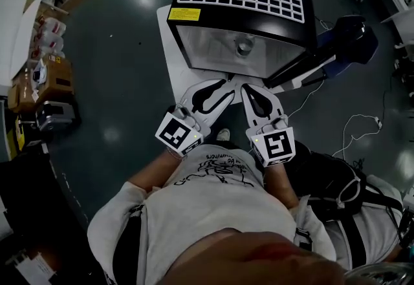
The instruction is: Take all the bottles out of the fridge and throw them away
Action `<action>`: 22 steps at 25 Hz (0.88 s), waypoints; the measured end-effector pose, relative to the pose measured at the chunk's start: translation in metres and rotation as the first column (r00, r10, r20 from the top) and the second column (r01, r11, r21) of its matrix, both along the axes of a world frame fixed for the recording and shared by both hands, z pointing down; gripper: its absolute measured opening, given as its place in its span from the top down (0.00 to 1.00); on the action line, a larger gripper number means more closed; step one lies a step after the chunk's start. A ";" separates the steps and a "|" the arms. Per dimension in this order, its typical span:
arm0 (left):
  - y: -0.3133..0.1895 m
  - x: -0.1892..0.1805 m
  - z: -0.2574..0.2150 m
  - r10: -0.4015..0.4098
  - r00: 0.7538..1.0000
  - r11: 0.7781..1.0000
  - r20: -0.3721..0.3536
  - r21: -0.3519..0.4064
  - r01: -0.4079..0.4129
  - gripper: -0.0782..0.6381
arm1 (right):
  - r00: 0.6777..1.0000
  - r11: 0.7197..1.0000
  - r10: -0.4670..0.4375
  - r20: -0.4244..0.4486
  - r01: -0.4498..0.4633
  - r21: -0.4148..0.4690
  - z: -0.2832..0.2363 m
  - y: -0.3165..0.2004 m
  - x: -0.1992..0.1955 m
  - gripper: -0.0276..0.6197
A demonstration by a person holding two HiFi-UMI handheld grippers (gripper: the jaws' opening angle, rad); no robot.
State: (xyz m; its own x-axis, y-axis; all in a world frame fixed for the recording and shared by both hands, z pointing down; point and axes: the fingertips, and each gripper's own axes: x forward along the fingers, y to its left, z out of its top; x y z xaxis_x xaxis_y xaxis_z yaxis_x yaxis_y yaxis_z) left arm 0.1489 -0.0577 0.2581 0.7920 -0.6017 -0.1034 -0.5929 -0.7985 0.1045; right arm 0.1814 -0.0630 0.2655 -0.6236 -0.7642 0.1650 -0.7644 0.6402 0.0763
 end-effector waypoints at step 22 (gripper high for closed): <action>-0.013 0.014 -0.004 0.092 0.995 0.996 0.042 -0.007 -0.091 0.71 | 0.994 0.994 0.110 0.006 -0.110 -0.005 0.001 -0.016 0.019 0.94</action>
